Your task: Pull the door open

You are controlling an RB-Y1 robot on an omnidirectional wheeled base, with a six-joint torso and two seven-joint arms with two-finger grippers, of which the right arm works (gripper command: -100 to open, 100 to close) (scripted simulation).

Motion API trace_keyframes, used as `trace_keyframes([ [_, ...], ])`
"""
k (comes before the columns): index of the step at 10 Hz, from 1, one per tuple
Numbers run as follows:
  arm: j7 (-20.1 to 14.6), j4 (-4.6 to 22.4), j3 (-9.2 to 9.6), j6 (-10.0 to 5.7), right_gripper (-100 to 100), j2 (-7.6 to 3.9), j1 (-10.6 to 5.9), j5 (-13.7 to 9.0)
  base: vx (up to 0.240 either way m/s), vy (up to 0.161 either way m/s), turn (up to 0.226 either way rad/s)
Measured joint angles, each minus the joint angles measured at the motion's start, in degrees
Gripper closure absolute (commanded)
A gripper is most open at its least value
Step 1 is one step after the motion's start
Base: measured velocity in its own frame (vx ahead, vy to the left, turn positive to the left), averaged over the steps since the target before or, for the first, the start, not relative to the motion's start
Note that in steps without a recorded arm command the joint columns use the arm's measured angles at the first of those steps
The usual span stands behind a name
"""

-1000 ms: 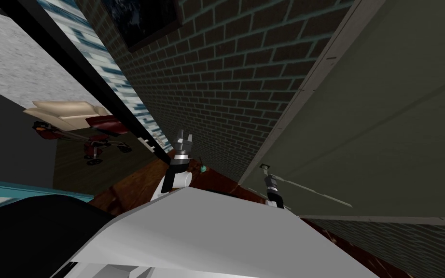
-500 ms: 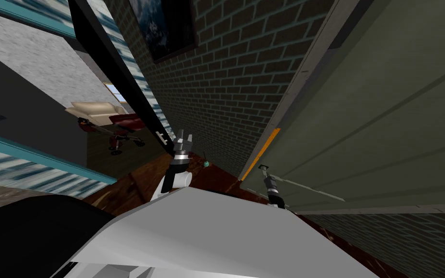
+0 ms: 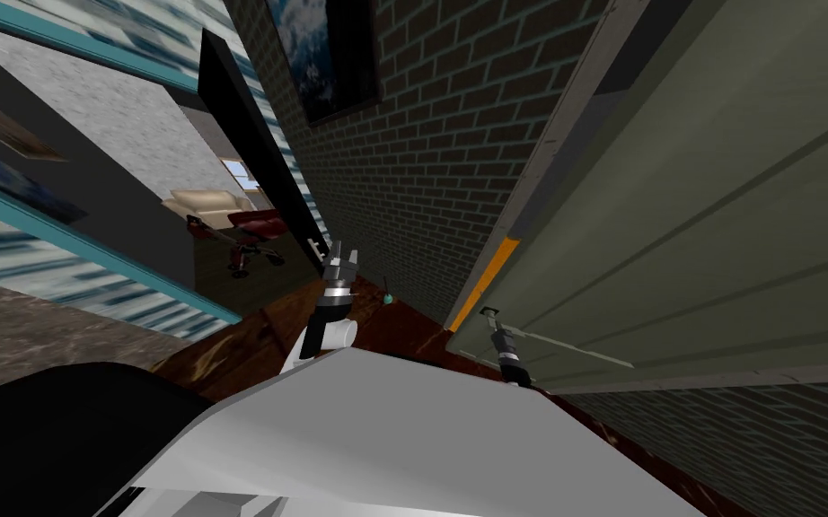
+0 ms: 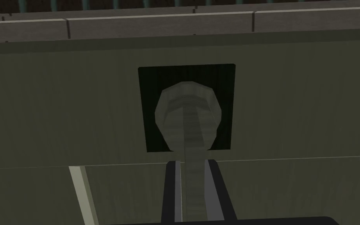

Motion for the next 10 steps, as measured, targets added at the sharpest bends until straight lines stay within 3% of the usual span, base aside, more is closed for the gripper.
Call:
trace_keyframes([
  [6, -0.39, -2.29, -0.37, 0.41, 100, -0.03, 1.97, 0.71, -0.219, -0.077, 0.195],
  [10, -0.56, -4.06, -0.28, 0.82, 100, 0.27, 3.07, 1.2, -0.169, -0.064, 0.126],
])
